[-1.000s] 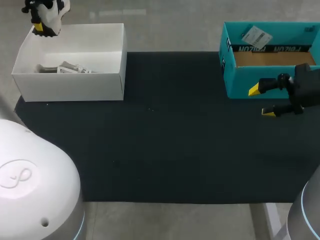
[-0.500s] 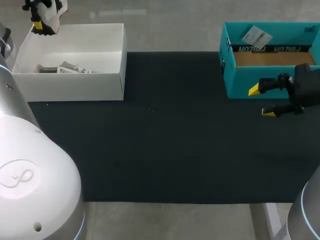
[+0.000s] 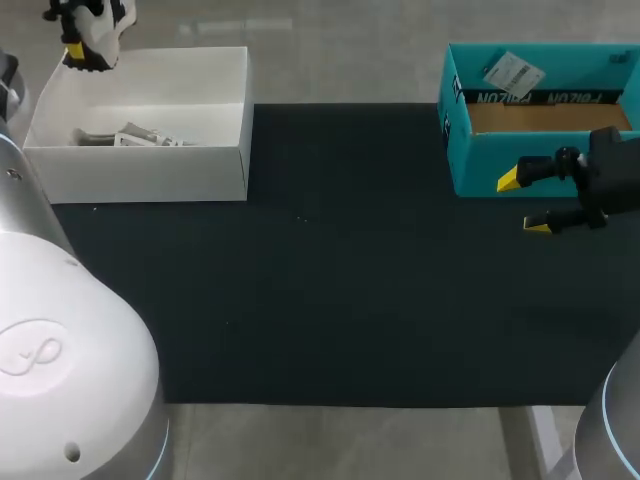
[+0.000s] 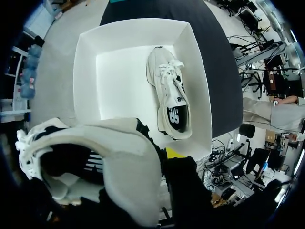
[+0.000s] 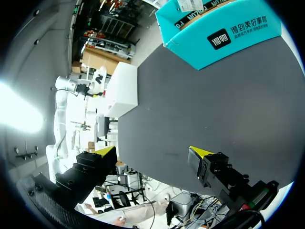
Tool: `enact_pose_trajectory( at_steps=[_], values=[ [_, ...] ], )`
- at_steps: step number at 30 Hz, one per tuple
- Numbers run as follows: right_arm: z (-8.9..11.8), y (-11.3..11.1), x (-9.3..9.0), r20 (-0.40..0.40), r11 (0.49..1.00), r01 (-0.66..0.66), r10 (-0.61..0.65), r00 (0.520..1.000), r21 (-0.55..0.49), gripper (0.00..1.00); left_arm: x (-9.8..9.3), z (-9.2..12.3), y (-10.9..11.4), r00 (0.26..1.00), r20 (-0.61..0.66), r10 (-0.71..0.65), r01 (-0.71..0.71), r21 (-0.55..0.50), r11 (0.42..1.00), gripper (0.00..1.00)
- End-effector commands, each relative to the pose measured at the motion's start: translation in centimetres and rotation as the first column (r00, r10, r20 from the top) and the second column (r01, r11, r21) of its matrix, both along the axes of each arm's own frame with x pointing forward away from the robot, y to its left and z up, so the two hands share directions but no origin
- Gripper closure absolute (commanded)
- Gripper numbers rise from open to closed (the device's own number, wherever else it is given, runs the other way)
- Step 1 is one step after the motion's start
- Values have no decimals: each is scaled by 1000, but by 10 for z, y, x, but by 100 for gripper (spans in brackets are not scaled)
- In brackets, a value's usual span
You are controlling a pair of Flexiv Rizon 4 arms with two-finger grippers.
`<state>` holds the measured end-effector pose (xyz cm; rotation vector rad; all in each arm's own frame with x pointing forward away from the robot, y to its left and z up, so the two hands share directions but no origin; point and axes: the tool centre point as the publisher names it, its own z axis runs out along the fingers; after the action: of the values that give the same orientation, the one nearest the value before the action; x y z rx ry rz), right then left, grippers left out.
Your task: Take the shoe out of the shoebox, open the shoe tongue, remove and reinsert the insole, then place the shoe into the shoebox
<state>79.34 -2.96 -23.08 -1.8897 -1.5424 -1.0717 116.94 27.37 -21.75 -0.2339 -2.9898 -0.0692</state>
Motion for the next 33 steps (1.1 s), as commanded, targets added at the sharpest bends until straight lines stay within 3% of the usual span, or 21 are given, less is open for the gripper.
enact_pose_trajectory(
  at_steps=[1,4,7,24,26,28,29,31,33],
  values=[
    [0,1,0,-2,1000,2,-2,1000,-3,0,-7,8,7,934,30,-357,357,-38,933,100],
    [0,1,0,-2,1000,2,-2,1000,-3,0,-14,10,15,811,69,-581,584,-144,799,100],
    [0,1,0,-2,1000,2,-2,1000,-3,0,-8,14,30,563,59,-824,797,-303,523,100],
    [0,1,0,-2,1000,2,-2,1000,-3,0,-8,14,30,563,59,-824,797,-303,523,100],
    [0,1,0,-2,1000,2,-2,1000,-3,0,-8,8,36,436,83,-896,869,-299,395,100],
    [0,1,0,-2,1000,2,-2,1000,-3,0,-6,3,43,279,93,-956,947,-194,257,100],
    [0,1,0,-2,1000,2,-2,1000,-3,0,-2,2,44,259,126,-958,951,-204,231,100],
    [0,1,0,-2,1000,2,-2,1000,-3,0,5,2,50,184,103,-978,978,-116,171,100],
    [0,1,0,-2,1000,2,-2,1000,-3,0,5,2,50,184,103,-978,978,-116,171,100]
  ],
)
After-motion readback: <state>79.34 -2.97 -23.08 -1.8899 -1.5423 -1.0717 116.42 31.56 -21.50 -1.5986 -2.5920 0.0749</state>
